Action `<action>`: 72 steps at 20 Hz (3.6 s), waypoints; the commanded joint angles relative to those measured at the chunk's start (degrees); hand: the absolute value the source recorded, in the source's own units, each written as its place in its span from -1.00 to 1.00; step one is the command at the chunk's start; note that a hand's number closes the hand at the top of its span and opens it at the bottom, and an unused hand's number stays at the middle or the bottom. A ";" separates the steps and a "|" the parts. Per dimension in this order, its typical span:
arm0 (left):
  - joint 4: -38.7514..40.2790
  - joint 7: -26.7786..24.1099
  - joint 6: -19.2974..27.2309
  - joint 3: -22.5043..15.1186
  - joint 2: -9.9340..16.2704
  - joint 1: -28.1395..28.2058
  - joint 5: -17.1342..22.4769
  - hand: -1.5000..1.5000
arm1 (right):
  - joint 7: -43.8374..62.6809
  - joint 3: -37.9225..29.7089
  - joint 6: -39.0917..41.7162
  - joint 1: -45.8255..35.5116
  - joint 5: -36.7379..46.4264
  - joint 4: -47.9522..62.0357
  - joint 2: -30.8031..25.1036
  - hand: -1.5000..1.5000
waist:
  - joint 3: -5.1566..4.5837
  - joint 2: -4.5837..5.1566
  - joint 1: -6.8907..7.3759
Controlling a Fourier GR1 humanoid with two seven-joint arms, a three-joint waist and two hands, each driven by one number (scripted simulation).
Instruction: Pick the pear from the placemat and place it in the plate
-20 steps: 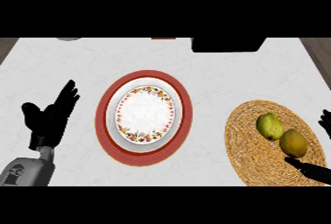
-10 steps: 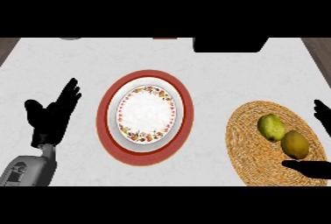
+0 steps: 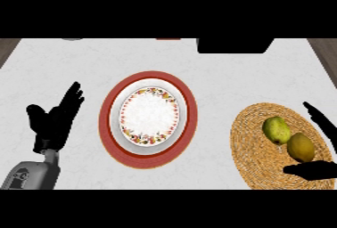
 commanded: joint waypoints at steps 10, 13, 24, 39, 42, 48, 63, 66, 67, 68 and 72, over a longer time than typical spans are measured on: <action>4.21 -3.07 -3.94 2.63 -2.56 -0.71 -2.78 0.00 | 7.77 1.79 10.10 -10.53 7.44 7.89 6.47 -1.00 | 0.02 0.06 0.04; -2.70 1.70 -3.50 3.42 -2.03 2.56 -3.09 0.00 | 11.51 1.98 10.50 -8.21 10.38 3.29 8.03 -1.00 | 0.02 -0.03 0.02; 5.69 -1.00 -7.26 7.89 -2.60 -3.18 -4.01 0.00 | 7.62 2.03 11.71 -15.10 19.72 15.98 14.25 -1.00 | 0.02 0.08 -0.05; -2.33 3.89 -4.38 5.81 -7.00 -0.96 -8.71 0.00 | 1.23 -0.26 15.81 -16.18 23.18 15.26 17.81 1.00 | 0.03 -0.01 -0.05; 1.35 0.29 -6.04 7.61 -6.01 -0.68 -7.14 0.00 | 10.85 8.95 8.66 -15.48 30.44 5.33 26.41 1.00 | -0.08 -0.25 -0.35; 1.00 1.44 -8.84 3.45 -7.01 -4.34 -7.67 0.00 | 20.17 27.06 4.78 -30.55 39.44 12.26 35.93 1.00 | -0.49 0.42 8.67; 3.18 3.15 -8.47 3.70 -7.30 -7.01 -7.79 0.00 | 60.91 40.18 -14.85 -56.25 61.89 15.73 36.20 1.00 | -0.27 -0.36 7.30; 3.08 1.34 -8.35 3.38 -7.40 -5.77 -8.40 0.00 | 65.69 40.66 -17.20 -56.96 62.69 17.29 36.19 1.00 | -0.22 -0.07 7.27; 3.73 2.58 -7.54 4.34 -7.00 -7.37 -8.41 0.00 | 66.81 40.43 -18.13 -57.01 61.92 16.61 36.19 1.00 | -0.14 0.07 6.35; 4.09 1.96 -7.64 4.46 -7.64 -6.89 -7.82 0.00 | 66.68 39.61 -20.00 -57.18 62.54 18.44 36.19 1.00 | -0.16 0.44 6.47; 3.82 2.15 -6.76 4.55 -7.09 -7.03 -8.91 0.00 | 70.49 39.01 -19.86 -58.21 63.34 18.58 36.18 1.00 | -0.09 0.14 5.29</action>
